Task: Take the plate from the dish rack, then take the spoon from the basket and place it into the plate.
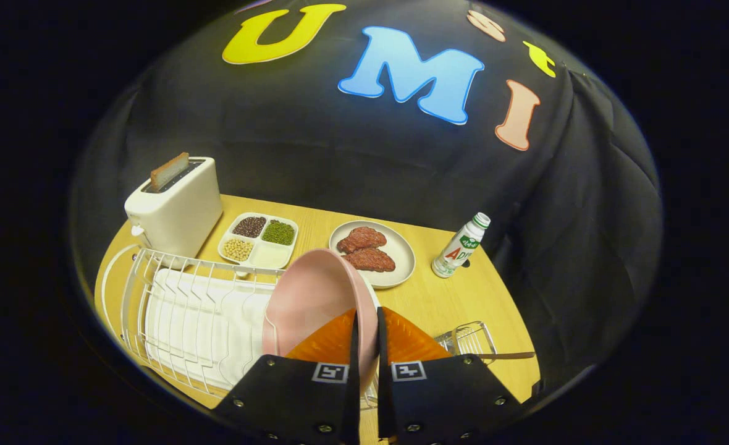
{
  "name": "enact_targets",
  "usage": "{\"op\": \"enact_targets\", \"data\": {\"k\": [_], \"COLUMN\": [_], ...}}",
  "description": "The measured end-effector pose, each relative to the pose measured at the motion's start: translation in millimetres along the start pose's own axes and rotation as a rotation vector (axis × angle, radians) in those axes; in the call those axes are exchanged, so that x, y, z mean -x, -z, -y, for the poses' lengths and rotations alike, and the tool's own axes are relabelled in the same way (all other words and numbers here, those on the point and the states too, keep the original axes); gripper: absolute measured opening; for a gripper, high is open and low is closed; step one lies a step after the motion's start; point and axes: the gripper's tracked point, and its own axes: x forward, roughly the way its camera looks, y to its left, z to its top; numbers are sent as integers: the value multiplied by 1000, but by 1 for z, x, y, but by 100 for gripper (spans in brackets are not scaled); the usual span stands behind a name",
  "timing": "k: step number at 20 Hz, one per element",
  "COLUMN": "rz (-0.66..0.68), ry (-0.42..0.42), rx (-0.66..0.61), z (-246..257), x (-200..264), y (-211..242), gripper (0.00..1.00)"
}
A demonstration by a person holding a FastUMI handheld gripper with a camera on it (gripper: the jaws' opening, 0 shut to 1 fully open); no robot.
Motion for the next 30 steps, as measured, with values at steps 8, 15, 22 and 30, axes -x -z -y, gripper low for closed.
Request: {"op": "enact_targets", "data": {"k": [8,15,22,30], "rz": [71,117,185,175], "ry": [134,198,154,-124], "rx": [169,182,145,-157], "z": [-4,9,26,110], "x": [10,14,31,71], "y": [-34,-50,-76,-38], "gripper": [11,4,4,3]}}
